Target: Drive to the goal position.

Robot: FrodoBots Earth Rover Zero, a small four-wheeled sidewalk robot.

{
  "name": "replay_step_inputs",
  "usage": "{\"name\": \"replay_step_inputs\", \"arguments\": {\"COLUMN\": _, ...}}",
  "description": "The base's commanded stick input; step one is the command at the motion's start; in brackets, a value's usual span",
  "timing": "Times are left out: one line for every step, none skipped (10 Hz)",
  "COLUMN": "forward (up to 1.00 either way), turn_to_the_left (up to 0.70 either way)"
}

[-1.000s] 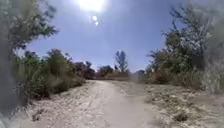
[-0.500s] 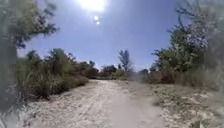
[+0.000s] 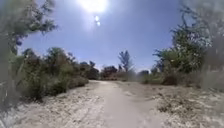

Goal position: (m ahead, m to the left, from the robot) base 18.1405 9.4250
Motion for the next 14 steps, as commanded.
{"name": "replay_step_inputs", "arguments": {"forward": 0.44, "turn_to_the_left": 0.10}}
{"name": "replay_step_inputs", "arguments": {"forward": 0.44, "turn_to_the_left": 0.02}}
{"name": "replay_step_inputs", "arguments": {"forward": 0.44, "turn_to_the_left": 0.02}}
{"name": "replay_step_inputs", "arguments": {"forward": 0.44, "turn_to_the_left": 0.02}}
{"name": "replay_step_inputs", "arguments": {"forward": 0.44, "turn_to_the_left": 0.02}}
{"name": "replay_step_inputs", "arguments": {"forward": 0.44, "turn_to_the_left": 0.02}}
{"name": "replay_step_inputs", "arguments": {"forward": 0.44, "turn_to_the_left": 0.02}}
{"name": "replay_step_inputs", "arguments": {"forward": 0.44, "turn_to_the_left": 0.02}}
{"name": "replay_step_inputs", "arguments": {"forward": 0.44, "turn_to_the_left": 0.02}}
{"name": "replay_step_inputs", "arguments": {"forward": 0.44, "turn_to_the_left": 0.02}}
{"name": "replay_step_inputs", "arguments": {"forward": 0.44, "turn_to_the_left": 0.02}}
{"name": "replay_step_inputs", "arguments": {"forward": 0.44, "turn_to_the_left": 0.02}}
{"name": "replay_step_inputs", "arguments": {"forward": 0.44, "turn_to_the_left": 0.02}}
{"name": "replay_step_inputs", "arguments": {"forward": 0.44, "turn_to_the_left": 0.02}}
